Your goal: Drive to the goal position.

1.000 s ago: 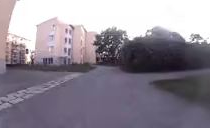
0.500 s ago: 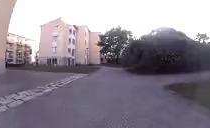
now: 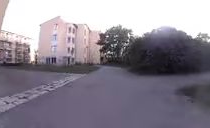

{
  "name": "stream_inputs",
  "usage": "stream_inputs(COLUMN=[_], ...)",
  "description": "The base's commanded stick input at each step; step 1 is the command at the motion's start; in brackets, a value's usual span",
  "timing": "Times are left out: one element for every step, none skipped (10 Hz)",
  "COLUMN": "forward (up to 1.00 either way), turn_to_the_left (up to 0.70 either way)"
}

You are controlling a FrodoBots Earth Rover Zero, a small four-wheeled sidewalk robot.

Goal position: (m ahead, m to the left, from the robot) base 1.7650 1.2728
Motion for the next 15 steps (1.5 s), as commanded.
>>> stream_inputs(forward=[1.00,1.00,1.00,1.00,1.00,1.00,1.00,1.00,1.00,1.00,1.00,1.00,1.00,1.00,1.00], turn_to_the_left=[0.00,0.00,0.00,0.00,0.00,0.00,0.00,0.00,0.00,0.00,0.00,0.00,0.00,0.00,0.00])
